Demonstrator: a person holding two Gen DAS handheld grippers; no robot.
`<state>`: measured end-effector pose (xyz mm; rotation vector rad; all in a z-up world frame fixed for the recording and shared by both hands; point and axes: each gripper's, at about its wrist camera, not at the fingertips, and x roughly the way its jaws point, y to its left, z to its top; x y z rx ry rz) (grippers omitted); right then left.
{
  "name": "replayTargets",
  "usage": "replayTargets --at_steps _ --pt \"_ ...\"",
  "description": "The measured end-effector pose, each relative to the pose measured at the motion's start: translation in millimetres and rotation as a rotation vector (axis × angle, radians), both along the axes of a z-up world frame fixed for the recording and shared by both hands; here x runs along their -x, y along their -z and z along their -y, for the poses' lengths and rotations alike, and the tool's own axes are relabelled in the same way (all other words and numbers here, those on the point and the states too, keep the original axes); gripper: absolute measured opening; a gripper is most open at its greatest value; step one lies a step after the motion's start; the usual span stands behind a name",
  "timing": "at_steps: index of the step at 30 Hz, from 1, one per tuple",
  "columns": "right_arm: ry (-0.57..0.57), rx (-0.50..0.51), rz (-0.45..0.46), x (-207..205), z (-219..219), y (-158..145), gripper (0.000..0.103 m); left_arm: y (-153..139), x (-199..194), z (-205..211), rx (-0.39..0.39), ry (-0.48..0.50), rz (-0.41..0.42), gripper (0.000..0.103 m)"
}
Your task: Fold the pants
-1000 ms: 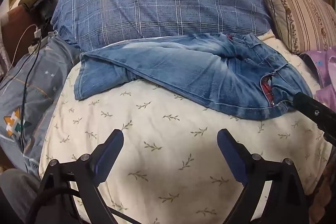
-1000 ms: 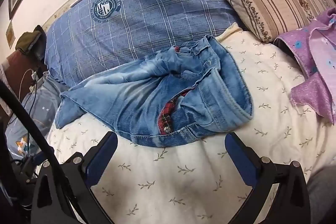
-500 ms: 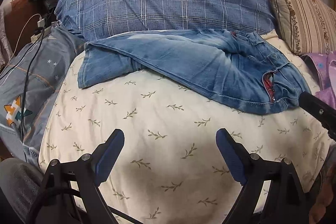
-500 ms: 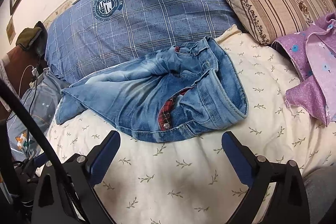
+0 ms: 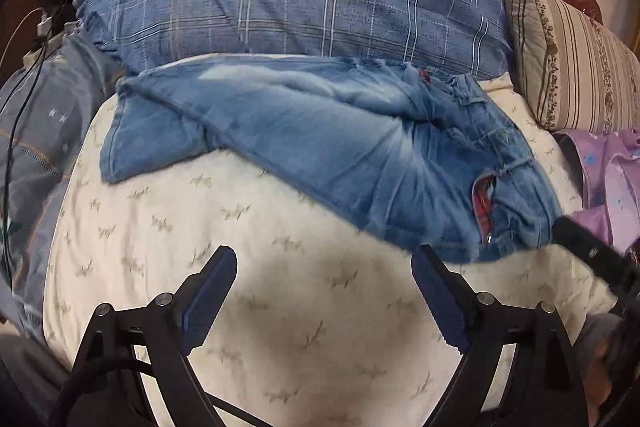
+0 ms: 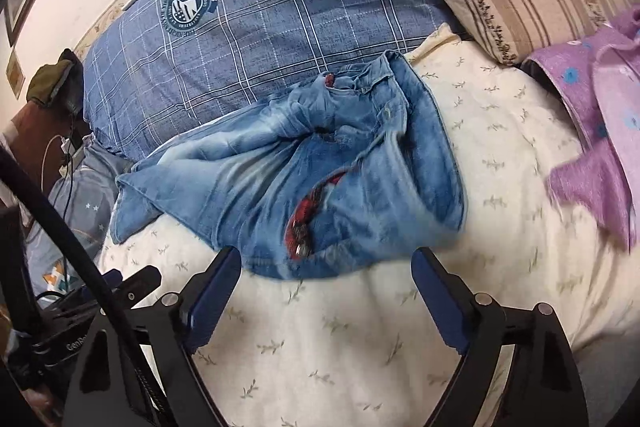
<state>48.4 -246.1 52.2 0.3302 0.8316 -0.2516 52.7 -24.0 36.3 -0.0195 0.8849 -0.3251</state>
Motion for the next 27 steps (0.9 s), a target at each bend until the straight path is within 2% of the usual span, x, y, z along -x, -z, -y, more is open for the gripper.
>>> replayTargets --at_steps 3,5,9,13,14,18,21,23,27 --pt "-0.023 0.007 -0.002 -21.0 18.2 -19.9 0.088 -17.7 -18.0 3.4 0.009 -0.004 0.032 0.090" --pt "-0.020 0.048 -0.003 -34.1 26.2 -34.3 0.089 -27.3 -24.3 8.1 0.013 -0.006 0.066 0.091" --pt "-0.006 0.144 -0.032 -58.3 32.9 -46.1 0.090 -34.8 -33.9 20.7 -0.048 0.003 0.138 0.091" --pt "0.015 0.103 -0.032 -62.1 48.7 -33.2 0.090 -19.4 -44.0 25.2 -0.027 0.005 0.083 0.091" --pt "0.022 0.060 -0.008 -58.3 55.6 -27.8 0.090 -13.4 -49.0 24.4 -0.019 0.000 0.062 0.091" --pt "0.038 0.032 -0.012 -53.8 73.3 -8.2 0.090 16.2 -60.3 23.8 -0.022 0.006 0.023 0.090" --pt "0.025 0.054 -0.069 -55.3 71.0 8.0 0.090 34.9 -67.3 27.7 -0.022 0.000 -0.012 0.090" --pt "0.035 0.096 -0.116 -59.0 67.6 18.9 0.090 41.8 -73.4 29.4 0.006 0.006 -0.042 0.090" --pt "0.043 0.080 -0.187 -64.6 69.3 37.3 0.091 50.6 -85.4 26.3 0.044 0.012 -0.092 0.091"
